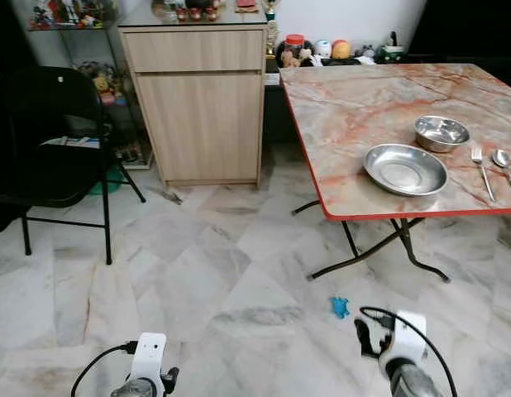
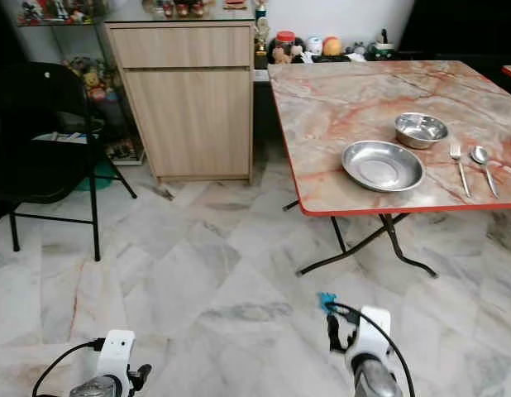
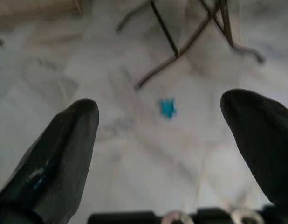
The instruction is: Setting the table
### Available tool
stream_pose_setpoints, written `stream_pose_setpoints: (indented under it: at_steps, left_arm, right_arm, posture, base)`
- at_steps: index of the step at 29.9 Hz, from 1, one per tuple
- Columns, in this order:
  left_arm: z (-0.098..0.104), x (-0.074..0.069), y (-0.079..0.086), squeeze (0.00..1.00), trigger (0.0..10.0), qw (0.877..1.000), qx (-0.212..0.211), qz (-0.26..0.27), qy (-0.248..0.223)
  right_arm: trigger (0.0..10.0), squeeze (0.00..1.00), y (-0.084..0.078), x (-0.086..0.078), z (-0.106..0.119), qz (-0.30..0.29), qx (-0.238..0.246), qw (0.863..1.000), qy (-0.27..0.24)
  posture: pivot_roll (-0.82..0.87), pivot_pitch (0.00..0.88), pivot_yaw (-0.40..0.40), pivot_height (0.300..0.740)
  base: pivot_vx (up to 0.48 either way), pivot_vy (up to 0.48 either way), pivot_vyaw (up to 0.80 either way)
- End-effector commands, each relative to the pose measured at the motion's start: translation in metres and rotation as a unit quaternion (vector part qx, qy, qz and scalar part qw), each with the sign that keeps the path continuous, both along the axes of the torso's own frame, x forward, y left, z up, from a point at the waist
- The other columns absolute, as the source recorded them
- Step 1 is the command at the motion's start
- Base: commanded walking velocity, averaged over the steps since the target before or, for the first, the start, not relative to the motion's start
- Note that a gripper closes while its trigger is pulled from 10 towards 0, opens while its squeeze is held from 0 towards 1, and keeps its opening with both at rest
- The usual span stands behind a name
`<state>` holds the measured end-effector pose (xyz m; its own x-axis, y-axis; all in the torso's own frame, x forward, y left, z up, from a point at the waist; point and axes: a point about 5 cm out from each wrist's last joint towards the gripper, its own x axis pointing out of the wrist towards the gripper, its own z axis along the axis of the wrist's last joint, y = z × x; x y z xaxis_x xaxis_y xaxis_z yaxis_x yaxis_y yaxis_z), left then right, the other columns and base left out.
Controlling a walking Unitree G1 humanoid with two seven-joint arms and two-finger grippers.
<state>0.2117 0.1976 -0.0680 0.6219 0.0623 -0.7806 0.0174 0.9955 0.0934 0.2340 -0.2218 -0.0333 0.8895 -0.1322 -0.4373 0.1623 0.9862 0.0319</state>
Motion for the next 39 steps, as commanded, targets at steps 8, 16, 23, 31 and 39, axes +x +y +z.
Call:
stream_pose_setpoints:
  at_steps: [8, 16, 23, 31, 39]
  left_arm:
    - [-0.001, -0.002, 0.000, 0.00, 10.0, 1.000, -0.001, 0.006, 0.000]
    - [0.001, 0.000, 0.002, 0.00, 10.0, 1.000, 0.002, 0.017, -0.014]
    - [0.004, 0.006, 0.003, 0.00, 10.0, 1.000, 0.010, 0.010, -0.021]
    - [0.003, 0.003, 0.001, 0.00, 10.0, 1.000, 0.011, 0.009, -0.018]
    - [0.002, 0.002, 0.000, 0.00, 10.0, 1.000, 0.013, 0.001, -0.016]
  right_arm:
    - [10.0, 0.00, 0.020, 0.049, 0.080, 0.055, -0.081, 0.967, -0.237]
    - [10.0, 0.00, 0.036, 0.044, 0.131, 0.043, -0.103, 0.932, -0.346]
    - [10.0, 0.00, 0.043, 0.051, 0.143, 0.036, -0.087, 0.934, -0.344]
    - [10.0, 0.00, 0.045, 0.058, 0.150, 0.027, -0.086, 0.938, -0.335]
    - [10.0, 0.00, 0.046, 0.061, 0.155, 0.027, -0.088, 0.939, -0.332]
  posture:
    - [0.02, 0.000, -0.034, 0.740]
    - [0.02, 0.000, -0.032, 0.740]
    - [0.02, 0.000, -0.038, 0.740]
    - [0.03, 0.000, -0.050, 0.740]
    - [0.02, 0.000, -0.047, 0.740]
  base:
    - [0.000, 0.000, 0.00]
    - [0.000, 0.000, 0.00]
    - [0.000, -0.138, 0.00]
    - [0.000, -0.333, 0.00]
    - [0.000, -0.333, 0.00]
